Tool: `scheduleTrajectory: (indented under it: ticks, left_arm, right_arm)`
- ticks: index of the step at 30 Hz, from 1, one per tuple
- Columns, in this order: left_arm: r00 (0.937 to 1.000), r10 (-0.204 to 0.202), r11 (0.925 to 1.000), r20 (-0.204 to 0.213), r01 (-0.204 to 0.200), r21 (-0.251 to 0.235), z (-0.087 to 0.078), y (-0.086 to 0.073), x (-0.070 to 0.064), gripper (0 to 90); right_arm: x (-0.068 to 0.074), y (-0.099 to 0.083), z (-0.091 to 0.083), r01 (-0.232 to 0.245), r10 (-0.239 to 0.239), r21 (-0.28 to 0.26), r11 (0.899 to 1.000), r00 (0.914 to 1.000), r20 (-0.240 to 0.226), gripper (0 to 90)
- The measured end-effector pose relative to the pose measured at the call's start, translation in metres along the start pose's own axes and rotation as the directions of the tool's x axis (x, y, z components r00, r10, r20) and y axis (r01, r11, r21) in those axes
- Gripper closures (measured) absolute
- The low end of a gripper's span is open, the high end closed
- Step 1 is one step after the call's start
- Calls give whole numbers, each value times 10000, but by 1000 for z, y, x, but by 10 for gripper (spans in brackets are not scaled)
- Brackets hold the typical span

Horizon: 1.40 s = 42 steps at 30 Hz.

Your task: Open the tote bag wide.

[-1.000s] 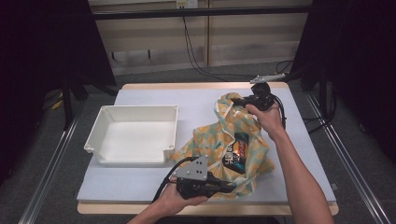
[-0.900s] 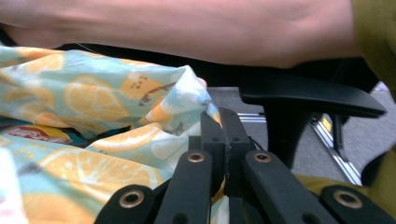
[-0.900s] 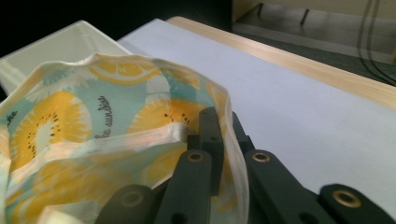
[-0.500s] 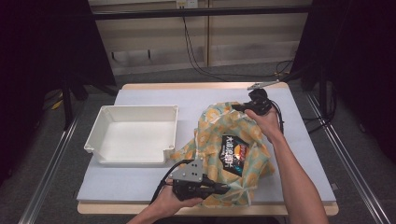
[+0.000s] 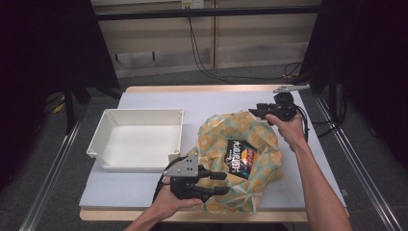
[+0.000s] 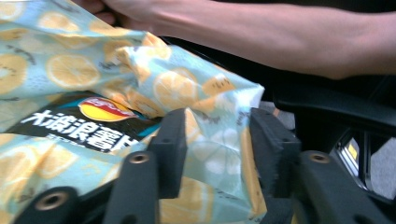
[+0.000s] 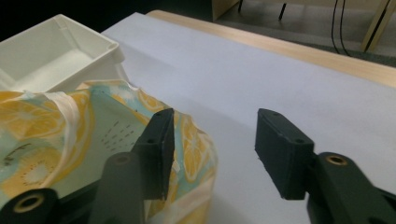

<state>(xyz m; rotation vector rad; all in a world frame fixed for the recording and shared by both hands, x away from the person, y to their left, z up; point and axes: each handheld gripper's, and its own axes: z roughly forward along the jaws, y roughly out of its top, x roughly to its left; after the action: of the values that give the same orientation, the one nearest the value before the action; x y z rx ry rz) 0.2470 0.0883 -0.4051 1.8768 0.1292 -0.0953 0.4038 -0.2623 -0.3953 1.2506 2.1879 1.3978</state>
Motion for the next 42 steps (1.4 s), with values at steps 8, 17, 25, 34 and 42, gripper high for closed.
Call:
scheduleTrajectory:
  ticks: [8,17,25,34,42]
  left_arm:
    - [9973,51,9997,-728,-69,-251,-17,12,12,544]
    - [9795,-483,9988,-1956,497,23,-11,9,50,640]
    - [9751,-510,9966,-2160,637,526,7,1,64,546]
    - [9663,-203,9948,-2566,452,914,23,-8,66,380]
    - [9480,113,9881,-3182,382,1489,17,-18,73,868]
  right_arm:
    - [3,6,-38,165,-153,-607,9980,9997,200,418]
    - [32,-13,-65,217,-229,-496,9985,9994,-242,606]
    - [41,-31,-99,408,-429,-768,9962,9987,-260,648]
    - [60,-64,-85,754,-753,-85,9971,9971,66,393]
    - [56,-73,-64,606,-614,171,9980,9967,528,573]
